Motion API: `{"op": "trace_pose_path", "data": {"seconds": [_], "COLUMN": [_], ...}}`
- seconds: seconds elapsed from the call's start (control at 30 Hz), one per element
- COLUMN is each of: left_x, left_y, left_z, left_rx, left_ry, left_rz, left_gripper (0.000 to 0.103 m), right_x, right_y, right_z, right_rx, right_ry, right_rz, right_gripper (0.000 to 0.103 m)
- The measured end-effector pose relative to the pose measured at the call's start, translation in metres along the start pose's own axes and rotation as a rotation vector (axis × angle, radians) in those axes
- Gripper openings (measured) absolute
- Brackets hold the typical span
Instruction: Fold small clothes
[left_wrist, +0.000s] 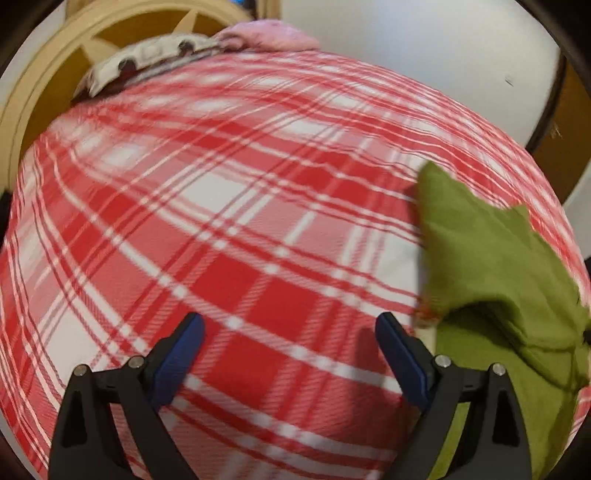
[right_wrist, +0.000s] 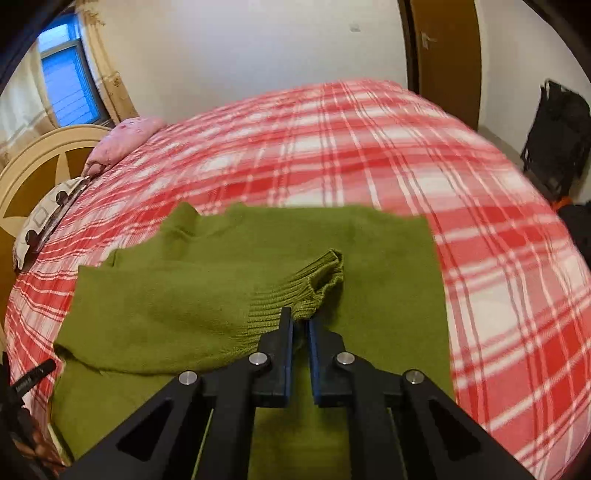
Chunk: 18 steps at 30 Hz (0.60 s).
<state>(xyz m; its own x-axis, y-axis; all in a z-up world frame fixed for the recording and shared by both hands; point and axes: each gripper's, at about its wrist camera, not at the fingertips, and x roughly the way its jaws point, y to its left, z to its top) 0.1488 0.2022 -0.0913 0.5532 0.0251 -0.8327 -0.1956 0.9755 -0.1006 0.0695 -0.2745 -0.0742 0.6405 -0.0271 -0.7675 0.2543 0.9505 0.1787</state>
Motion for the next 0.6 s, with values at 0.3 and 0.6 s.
{"op": "trace_pose_path", "data": {"seconds": [0.3,0.6], "left_x": [-0.021,-0.028], "left_y": [-0.037,-0.019], "left_z": [-0.001,0.004], "left_rx": [0.11,0.119], "left_ry": [-0.059,-0.085], "left_rz": [-0.119,-0.145], "left_gripper": [0.095,0.094], "right_x": [0.001,-0.169], "right_y": [-0.035,-0.124], "right_z": [-0.001,-0.004], "right_rx": [0.166,0.277], "right_ry": [0.061,-0.217], "right_rz": [0.198,0.176], "right_gripper": [0.012,0.013]}}
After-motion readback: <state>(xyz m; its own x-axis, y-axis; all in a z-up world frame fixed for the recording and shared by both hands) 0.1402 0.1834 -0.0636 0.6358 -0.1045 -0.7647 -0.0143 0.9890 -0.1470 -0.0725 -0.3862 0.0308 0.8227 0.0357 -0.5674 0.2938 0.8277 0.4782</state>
